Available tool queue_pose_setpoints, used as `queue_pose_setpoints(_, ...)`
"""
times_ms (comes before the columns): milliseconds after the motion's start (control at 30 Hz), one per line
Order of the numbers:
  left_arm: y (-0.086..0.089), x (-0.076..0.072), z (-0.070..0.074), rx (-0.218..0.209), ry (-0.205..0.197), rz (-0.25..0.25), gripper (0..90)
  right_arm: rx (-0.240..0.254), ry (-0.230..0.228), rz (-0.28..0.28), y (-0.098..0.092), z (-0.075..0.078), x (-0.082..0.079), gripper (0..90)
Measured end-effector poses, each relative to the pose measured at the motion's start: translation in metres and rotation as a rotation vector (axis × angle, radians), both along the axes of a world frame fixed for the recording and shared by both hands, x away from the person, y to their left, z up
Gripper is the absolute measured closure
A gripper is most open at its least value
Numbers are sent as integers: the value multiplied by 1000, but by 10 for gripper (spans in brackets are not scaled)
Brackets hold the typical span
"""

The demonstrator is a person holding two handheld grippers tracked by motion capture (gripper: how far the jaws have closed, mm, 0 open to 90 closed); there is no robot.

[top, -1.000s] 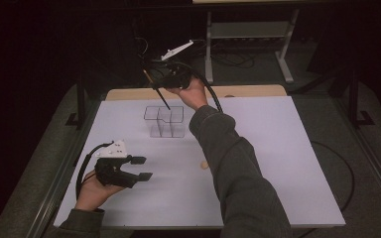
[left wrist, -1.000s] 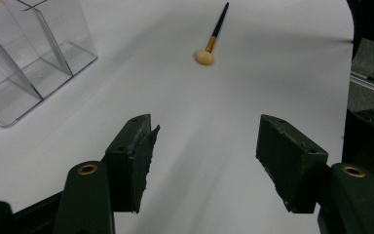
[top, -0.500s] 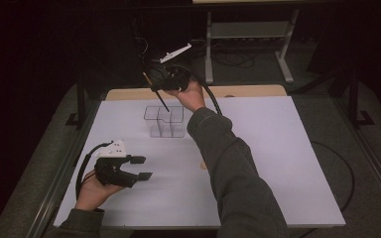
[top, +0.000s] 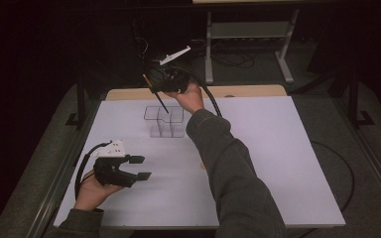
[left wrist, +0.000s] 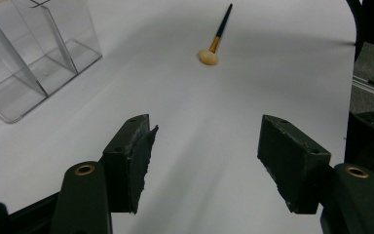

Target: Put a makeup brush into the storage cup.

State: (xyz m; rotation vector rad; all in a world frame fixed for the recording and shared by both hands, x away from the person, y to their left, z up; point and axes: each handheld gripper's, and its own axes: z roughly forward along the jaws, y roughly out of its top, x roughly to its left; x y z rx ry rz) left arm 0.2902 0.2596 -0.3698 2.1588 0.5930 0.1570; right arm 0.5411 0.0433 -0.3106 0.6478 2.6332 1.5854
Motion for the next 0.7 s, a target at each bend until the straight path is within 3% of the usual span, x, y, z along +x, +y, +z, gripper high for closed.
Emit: queue_pose_setpoints(700,1,0,1,-4,-2,5,360,5,11,-16,-1,-12,-3,822)
